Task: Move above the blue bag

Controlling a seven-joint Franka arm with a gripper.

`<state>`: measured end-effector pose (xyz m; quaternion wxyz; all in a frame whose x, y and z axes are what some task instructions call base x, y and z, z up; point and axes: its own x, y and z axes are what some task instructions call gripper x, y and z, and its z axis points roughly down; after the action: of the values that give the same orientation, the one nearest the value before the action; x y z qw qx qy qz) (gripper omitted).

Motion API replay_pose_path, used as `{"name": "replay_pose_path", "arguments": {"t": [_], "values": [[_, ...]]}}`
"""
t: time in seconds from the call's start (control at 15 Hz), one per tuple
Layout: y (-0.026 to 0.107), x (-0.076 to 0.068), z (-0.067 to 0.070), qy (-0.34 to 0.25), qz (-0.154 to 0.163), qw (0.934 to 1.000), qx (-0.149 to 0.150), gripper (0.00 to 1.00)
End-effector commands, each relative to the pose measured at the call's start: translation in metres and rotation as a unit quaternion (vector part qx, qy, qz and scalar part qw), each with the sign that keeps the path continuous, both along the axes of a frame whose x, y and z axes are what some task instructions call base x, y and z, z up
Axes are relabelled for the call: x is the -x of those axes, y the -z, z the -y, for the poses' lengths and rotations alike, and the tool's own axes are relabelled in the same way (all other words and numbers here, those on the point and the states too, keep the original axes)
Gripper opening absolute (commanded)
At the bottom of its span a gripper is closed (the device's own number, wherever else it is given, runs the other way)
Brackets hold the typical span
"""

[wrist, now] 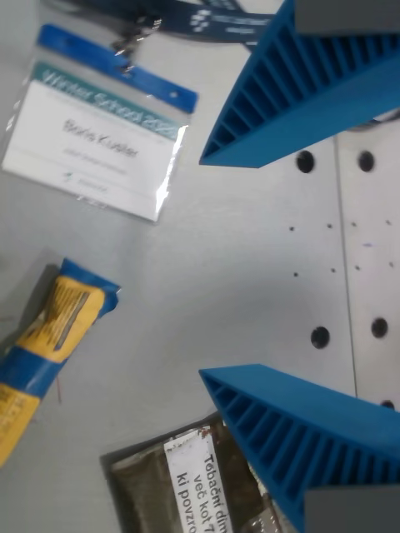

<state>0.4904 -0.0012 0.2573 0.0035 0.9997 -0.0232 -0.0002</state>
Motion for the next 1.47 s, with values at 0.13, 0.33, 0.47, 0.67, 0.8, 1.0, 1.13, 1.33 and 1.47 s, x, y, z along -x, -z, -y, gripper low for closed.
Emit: {"name": "replay_pose_path", "arguments": {"t": [0.13,0.33,0.47,0.67,0.8,1.0,1.13,1.33,1.47], "values": [[0.008,-0.01,-0.006,-0.162,0.006,0.9867,0.003,1.0],[0.017,-0.016,-0.012,-0.211,0.005,0.9774,0.003,1.0],[0.024,-0.021,-0.016,-0.244,0.002,0.9698,0.002,1.0],[0.034,-0.028,-0.022,-0.292,0.0,0.9564,0.001,1.0],[0.041,-0.032,-0.025,-0.324,0.001,0.9461,0.0,1.0],[0.051,-0.039,-0.031,-0.371,0.004,0.9287,-0.001,1.0],[0.058,-0.043,-0.034,-0.401,0.006,0.9161,-0.001,1.0],[0.067,-0.048,-0.039,-0.435,0.009,0.9003,-0.001,1.0],[0.072,-0.051,-0.041,-0.45,0.011,0.8931,0.0,1.0]]}}
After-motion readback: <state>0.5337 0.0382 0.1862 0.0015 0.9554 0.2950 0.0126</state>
